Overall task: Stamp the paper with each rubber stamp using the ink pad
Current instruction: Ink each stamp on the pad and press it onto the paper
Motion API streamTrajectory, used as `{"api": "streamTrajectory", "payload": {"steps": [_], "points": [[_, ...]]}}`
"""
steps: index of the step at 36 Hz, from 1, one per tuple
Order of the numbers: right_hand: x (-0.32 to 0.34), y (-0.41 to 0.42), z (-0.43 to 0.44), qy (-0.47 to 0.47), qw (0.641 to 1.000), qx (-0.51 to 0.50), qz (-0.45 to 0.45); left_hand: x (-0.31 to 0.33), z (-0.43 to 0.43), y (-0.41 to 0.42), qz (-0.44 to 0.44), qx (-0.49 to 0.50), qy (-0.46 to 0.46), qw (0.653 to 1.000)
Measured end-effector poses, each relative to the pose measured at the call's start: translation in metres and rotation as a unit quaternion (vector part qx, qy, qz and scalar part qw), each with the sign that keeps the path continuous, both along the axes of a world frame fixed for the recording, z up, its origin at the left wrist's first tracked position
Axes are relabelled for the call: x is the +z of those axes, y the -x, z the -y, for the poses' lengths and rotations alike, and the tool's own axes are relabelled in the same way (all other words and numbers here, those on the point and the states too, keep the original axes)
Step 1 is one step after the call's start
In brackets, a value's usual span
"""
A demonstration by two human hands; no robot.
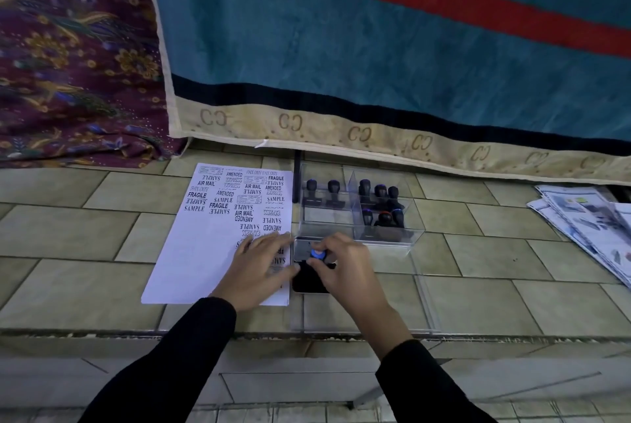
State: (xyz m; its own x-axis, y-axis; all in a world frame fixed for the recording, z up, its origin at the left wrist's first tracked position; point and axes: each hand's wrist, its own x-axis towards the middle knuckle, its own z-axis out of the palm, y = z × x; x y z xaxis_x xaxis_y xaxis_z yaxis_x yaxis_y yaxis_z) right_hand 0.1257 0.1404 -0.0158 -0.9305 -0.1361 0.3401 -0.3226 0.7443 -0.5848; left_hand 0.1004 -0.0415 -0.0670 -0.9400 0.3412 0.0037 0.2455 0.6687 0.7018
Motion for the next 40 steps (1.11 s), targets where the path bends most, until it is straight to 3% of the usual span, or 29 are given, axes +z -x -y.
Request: {"api": "streamTrajectory", "payload": {"steps": [3,7,9,12,14,17,21,40], "points": [[0.001,0.004,0.002,-0.011,1.0,-0.009,0.01,0.016,0.008,0.001,0.118,0.05,-0.188,0.974],[0.0,0.003,-0.001,-0.004,0.999,-0.006,0.031,0.03,0.033,0.009,0.025,0.134,-0.28,0.95],[0.002,0.006,-0.001,-0.003,0.999,-0.006,0.044,0.029,0.052,0.014,-0.045,0.185,-0.254,0.948],[0.009,0.012,0.009,0.035,0.999,0.0,0.04,0.017,0.082,0.021,-0.141,0.241,-0.069,0.958],[0.012,0.017,0.024,0.049,0.998,0.022,0.029,0.007,0.095,0.023,-0.134,0.272,0.057,0.951],[0.014,0.023,0.051,0.051,0.996,0.072,0.023,-0.007,0.099,0.02,-0.084,0.291,0.126,0.945],[0.012,0.032,0.076,0.028,0.993,0.11,0.041,-0.014,0.099,0.021,-0.079,0.287,0.145,0.944],[-0.006,0.043,0.091,-0.042,0.99,0.114,0.065,-0.012,0.098,0.02,-0.08,0.29,0.132,0.944]]}}
